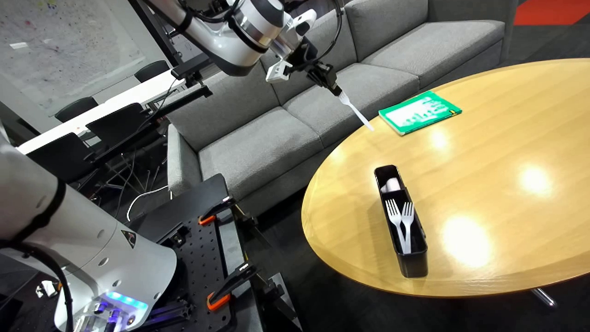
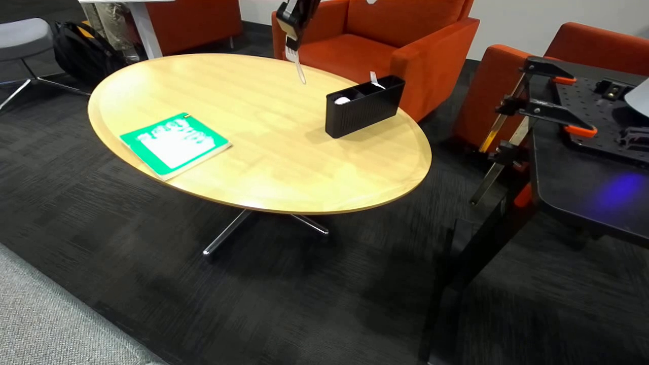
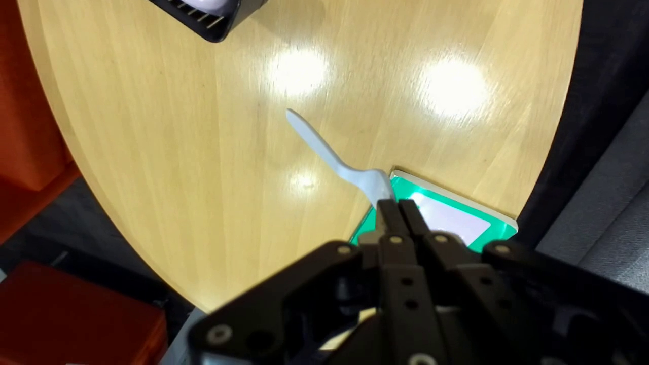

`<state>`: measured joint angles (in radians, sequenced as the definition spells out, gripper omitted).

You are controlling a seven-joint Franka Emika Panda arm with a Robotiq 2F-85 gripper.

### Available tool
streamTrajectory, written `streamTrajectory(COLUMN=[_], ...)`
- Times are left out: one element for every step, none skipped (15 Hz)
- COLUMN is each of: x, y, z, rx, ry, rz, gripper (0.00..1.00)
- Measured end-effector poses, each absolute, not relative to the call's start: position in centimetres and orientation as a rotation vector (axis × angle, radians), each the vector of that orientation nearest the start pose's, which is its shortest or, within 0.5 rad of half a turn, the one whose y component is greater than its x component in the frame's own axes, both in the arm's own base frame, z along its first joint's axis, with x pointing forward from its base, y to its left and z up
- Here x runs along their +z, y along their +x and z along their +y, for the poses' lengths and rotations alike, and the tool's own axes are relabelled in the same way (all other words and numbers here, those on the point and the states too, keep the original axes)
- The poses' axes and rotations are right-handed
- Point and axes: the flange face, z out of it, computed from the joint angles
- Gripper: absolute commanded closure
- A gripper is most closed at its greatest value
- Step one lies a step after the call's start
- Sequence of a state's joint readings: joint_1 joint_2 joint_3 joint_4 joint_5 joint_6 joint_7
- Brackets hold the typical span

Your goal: Remove one fork from the box and place it on the table

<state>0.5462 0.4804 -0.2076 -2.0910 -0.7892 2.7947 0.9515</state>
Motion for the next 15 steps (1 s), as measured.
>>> streamTrajectory(x=[20.7,20.5,20.2,19.8,19.2,18.6,17.8,16.9,15.9,14.8,13.7,12.4,11.3,10.1,9.0], y=[54.9,54.9,54.9,55.1,55.3,55.5,55.7,56.0,56.2,56.3,56.4,56.5,56.6,56.6,56.7], z=[23.0,23.1,23.4,24.0,24.8,25.7,26.7,27.7,28.5,29.3,29.8,30.2,30.5,30.6,30.7], rx=[-0.689,-0.687,-0.695,-0.710,-0.729,-0.753,-0.775,-0.790,-0.796,-0.798,-0.791,-0.781,-0.767,-0.753,-0.738], ry=[-3.293,-3.295,-3.299,-3.303,-3.305,-3.306,-3.310,-3.322,-3.339,-3.364,-3.394,-3.424,-3.453,-3.479,-3.504], rz=[-0.236,-0.244,-0.283,-0.336,-0.396,-0.462,-0.520,-0.580,-0.627,-0.679,-0.720,-0.755,-0.781,-0.803,-0.823], gripper=[0.99,0.99,0.99,0.99,0.99,0.99,0.99,0.99,0.99,0.99,0.99,0.99,0.99,0.99,0.99])
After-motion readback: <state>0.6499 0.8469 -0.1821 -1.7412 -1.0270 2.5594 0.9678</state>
